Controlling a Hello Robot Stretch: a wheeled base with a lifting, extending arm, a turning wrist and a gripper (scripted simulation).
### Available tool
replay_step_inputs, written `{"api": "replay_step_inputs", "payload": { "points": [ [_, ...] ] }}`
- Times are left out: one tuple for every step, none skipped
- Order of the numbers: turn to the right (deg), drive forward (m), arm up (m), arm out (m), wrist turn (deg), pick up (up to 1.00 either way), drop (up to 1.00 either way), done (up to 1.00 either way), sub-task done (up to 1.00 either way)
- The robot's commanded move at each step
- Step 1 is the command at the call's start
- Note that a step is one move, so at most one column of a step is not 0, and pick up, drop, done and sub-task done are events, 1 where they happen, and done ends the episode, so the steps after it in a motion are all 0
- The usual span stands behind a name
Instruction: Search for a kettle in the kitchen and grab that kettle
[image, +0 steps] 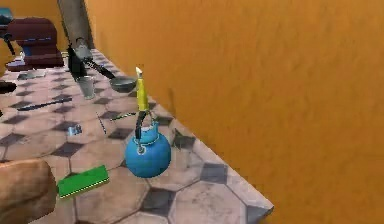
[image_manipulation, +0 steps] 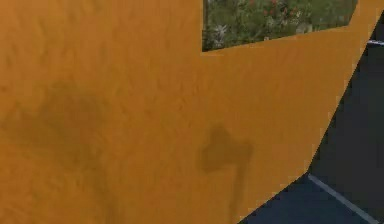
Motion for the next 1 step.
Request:
{"api": "replay_step_inputs", "payload": {
  "points": [
    [-45.0,0.00,0.00,0.00,0.0,0.00,0.00,0.00,0.00]
  ]
}}
